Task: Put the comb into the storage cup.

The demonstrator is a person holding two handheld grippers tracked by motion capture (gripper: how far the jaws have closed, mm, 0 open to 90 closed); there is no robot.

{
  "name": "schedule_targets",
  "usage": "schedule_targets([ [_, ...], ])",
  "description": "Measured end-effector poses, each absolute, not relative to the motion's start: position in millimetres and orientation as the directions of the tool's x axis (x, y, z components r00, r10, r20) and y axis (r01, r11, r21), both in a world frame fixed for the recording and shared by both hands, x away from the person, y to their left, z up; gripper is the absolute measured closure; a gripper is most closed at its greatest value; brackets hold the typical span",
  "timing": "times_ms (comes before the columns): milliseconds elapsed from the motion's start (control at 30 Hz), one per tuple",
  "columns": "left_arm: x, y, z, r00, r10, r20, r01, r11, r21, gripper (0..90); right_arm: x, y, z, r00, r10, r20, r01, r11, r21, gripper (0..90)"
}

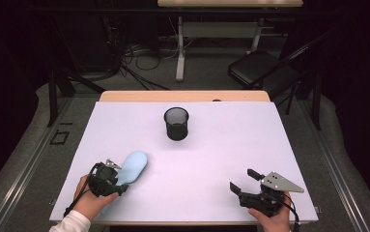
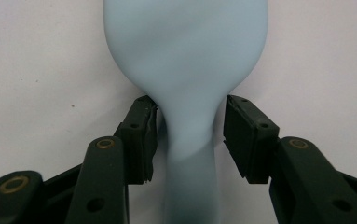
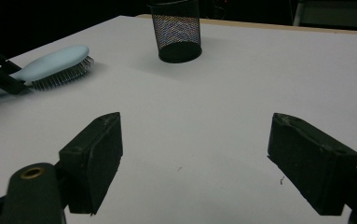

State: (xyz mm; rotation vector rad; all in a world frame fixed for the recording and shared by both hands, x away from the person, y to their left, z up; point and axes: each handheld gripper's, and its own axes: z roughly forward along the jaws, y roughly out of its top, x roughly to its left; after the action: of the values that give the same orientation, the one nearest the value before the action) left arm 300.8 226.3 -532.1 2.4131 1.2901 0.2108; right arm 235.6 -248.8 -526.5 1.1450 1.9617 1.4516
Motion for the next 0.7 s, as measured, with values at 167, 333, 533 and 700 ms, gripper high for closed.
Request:
schedule_targets([
  [167, 300.8, 224.1, -535.0, 0.564, 0.825, -0.045, 0.765, -0.501, 0.406, 57.7, 235.9, -248.9, -526.7, -0.560, 0.820, 0.122, 0.357, 0.105, 0.928, 17.5],
  [333, 301.4, 225.0, -534.9, 0.560, 0.828, -0.034, 0.764, -0.501, 0.407, 62.4, 235.9, -249.0, -526.7, -0.561, 0.820, 0.119, 0.360, 0.112, 0.926, 17.5],
  [533, 300.5, 224.6, -535.1, 0.554, 0.832, -0.027, 0.765, -0.496, 0.411, 64.8, 235.9, -249.1, -526.7, -0.561, 0.819, 0.120, 0.361, 0.112, 0.926, 17.5],
  [700, 299.7, 224.0, -535.1, 0.546, 0.837, -0.027, 0.770, -0.489, 0.410, 66.0, 236.1, -249.2, -526.8, -0.562, 0.819, 0.118, 0.363, 0.116, 0.924, 17.5],
])
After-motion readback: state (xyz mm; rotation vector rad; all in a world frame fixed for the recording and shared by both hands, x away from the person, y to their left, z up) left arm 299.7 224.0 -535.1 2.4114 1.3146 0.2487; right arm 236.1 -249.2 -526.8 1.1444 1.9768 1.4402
